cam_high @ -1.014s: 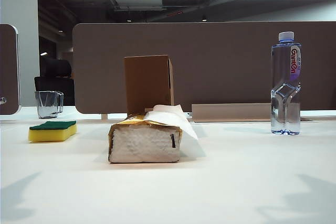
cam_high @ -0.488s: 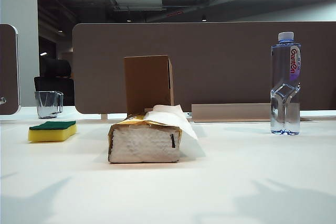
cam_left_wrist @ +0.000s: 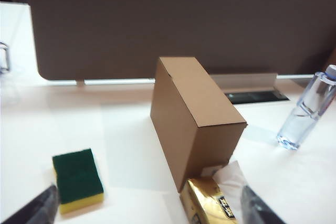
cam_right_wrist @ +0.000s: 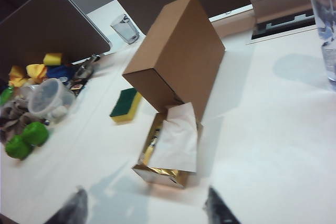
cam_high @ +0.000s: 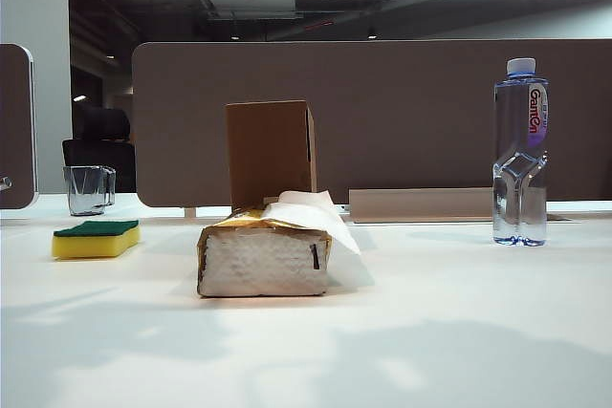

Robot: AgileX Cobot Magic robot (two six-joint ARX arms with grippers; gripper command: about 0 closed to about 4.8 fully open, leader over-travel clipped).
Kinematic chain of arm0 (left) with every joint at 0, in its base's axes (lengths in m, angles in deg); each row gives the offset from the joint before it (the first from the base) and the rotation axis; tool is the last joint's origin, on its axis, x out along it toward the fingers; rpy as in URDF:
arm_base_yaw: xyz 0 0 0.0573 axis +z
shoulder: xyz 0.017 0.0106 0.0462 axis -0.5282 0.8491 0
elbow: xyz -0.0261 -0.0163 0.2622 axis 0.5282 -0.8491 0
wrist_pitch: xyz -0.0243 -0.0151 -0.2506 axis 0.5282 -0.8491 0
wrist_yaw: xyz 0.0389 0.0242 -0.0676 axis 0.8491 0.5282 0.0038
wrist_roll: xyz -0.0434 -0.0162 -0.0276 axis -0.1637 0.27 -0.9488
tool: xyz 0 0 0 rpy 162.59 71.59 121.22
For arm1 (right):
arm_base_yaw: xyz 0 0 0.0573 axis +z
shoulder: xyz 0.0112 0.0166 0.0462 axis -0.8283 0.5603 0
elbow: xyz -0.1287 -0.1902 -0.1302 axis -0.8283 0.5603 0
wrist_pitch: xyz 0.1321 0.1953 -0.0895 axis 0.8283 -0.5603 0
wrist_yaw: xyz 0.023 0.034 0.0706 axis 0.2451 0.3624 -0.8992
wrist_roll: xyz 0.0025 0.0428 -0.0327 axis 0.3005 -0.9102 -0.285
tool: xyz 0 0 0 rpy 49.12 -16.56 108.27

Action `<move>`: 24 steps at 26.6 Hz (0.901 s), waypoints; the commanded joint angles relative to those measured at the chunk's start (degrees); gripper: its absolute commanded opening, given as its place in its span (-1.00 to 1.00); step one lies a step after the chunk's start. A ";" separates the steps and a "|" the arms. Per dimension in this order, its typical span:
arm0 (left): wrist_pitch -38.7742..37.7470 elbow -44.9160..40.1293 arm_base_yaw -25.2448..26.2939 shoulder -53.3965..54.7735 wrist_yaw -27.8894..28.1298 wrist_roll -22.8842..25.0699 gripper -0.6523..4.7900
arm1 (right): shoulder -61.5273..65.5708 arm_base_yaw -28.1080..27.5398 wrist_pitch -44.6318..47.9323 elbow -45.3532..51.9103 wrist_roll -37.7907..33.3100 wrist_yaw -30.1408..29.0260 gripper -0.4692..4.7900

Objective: Move the sponge from left to right to wipe the table, avoiding obstacles on the table, and finally reaching the bottle of mineral water.

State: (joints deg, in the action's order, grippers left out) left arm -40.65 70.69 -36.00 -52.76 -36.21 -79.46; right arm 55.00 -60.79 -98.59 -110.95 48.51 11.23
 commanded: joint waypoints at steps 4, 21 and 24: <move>-0.11 9.11 0.04 11.69 -4.31 -0.33 1.00 | 3.69 0.04 0.55 -4.61 -1.01 -4.55 0.24; 1.31 14.84 4.81 37.31 -6.25 -1.36 1.00 | 18.64 9.75 -2.03 -11.34 -6.12 -9.14 0.26; 2.99 14.84 5.99 41.20 -6.54 -1.38 1.00 | 20.48 12.02 -1.95 -11.34 -6.08 -7.76 0.26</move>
State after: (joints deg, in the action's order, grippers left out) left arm -39.77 85.16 -30.23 -12.89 -42.18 -80.68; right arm 74.87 -49.47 -101.01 -122.03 42.41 2.34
